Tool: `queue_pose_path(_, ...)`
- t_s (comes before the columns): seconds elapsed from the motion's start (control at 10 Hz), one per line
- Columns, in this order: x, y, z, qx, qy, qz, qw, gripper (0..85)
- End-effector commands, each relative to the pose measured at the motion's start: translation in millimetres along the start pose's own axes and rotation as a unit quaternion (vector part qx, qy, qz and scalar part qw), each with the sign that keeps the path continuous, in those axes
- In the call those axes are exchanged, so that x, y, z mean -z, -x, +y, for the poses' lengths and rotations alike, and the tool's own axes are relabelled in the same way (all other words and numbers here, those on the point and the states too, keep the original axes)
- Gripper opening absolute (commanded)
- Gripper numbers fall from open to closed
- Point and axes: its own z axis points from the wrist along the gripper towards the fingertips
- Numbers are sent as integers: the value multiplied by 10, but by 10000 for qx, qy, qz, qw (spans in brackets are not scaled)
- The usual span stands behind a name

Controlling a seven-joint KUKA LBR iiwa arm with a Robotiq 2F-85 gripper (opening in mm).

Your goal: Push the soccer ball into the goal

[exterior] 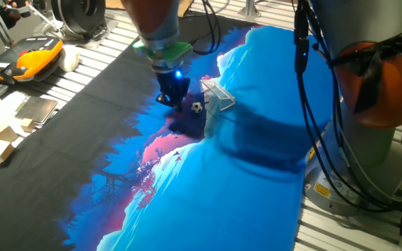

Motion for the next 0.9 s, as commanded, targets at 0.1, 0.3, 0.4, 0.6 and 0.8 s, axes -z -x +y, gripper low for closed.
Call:
queue_pose_path(0.1, -2, 3, -2, -12, 19, -22, 10000, 0)
queue_pose_path(0.3, -2, 3, -2, 25, 53, -65, 10000, 0)
queue_pose_path(0.4, -2, 3, -2, 32, 60, -86, 9999, 0)
queue_pose_path(0.6, -2, 3, -2, 85, 40, -96, 9999, 0)
queue_pose_path(0.8, -2, 3, -2, 16, 16, -88, 10000, 0)
